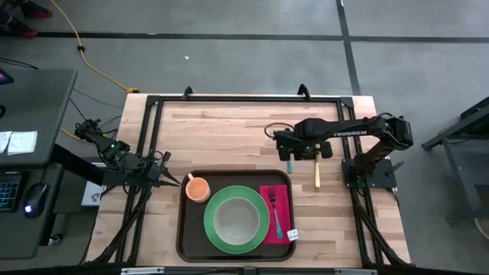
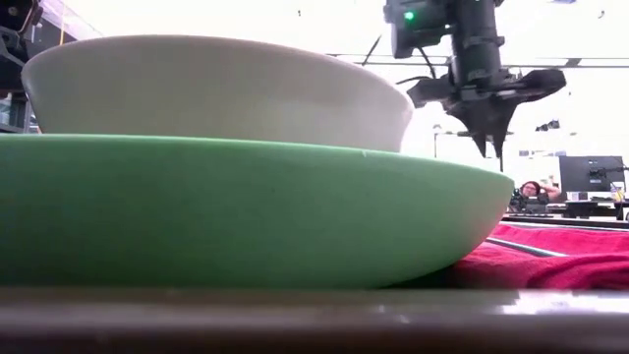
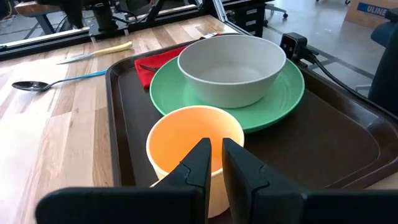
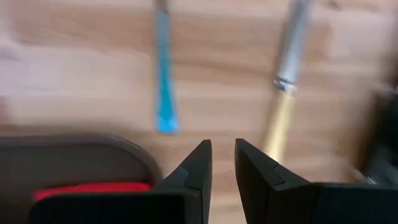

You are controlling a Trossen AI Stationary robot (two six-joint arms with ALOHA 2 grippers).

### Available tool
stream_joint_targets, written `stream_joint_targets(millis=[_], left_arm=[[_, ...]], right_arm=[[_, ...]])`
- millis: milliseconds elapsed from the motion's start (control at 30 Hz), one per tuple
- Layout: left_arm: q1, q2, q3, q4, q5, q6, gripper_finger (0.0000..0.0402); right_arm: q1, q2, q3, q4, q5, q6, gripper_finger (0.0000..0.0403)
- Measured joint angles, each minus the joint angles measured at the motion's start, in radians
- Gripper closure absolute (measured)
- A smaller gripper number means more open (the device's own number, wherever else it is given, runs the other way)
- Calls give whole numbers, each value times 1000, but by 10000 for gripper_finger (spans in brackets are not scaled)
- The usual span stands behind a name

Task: Set up tray
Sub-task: Put the spoon on the top of the table napkin between the green and blue fork on the brown serving tray

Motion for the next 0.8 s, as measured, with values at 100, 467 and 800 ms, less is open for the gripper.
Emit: stream_joint_targets(millis=[100, 467, 800], left_arm=[[0, 0, 0, 0, 0, 0, 330], [0, 0, 0, 0, 0, -2, 330], [0, 0, 0, 0, 0, -2, 330]], right_arm=[[-21, 0, 0, 108, 34, -66, 356], [-88, 0, 0, 237, 88, -164, 350], [-98, 0, 0, 239, 86, -215, 349]])
